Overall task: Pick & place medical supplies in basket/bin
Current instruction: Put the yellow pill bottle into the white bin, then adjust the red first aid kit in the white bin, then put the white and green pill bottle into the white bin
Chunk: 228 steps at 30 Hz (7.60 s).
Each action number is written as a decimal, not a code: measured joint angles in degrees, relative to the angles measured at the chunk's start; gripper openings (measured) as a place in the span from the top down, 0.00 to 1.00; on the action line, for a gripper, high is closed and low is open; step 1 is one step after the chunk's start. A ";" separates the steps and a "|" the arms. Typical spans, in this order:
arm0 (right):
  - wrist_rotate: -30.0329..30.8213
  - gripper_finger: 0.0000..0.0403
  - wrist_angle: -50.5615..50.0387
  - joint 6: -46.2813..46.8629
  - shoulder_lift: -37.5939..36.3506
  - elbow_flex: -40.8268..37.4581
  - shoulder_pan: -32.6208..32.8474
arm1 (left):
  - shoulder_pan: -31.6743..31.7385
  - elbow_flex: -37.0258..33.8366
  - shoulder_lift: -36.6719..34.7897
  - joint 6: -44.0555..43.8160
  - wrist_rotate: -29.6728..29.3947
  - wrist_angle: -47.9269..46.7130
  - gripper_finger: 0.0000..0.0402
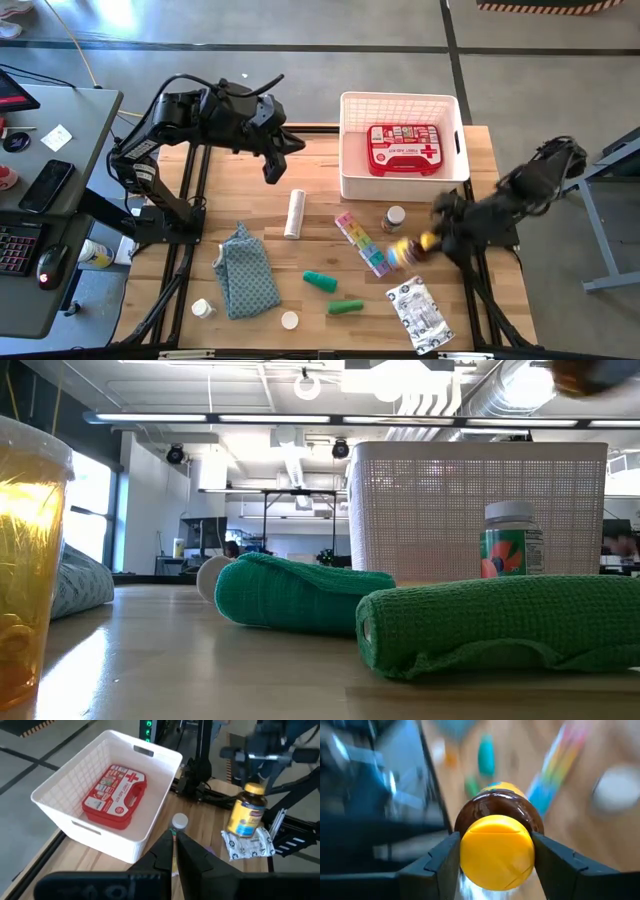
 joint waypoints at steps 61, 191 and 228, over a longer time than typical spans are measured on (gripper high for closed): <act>-0.90 0.42 -0.14 -54.27 61.47 40.67 -71.15 | 13.16 -0.02 -6.23 10.01 7.80 -12.47 0.86; -2.97 0.37 -2.21 -15.19 16.28 -9.72 -26.08 | 11.90 0.04 -3.49 5.15 18.44 11.00 0.86; 4.20 0.25 11.12 -11.45 16.07 -25.48 -26.92 | 8.59 -0.02 4.30 3.39 24.26 6.37 0.86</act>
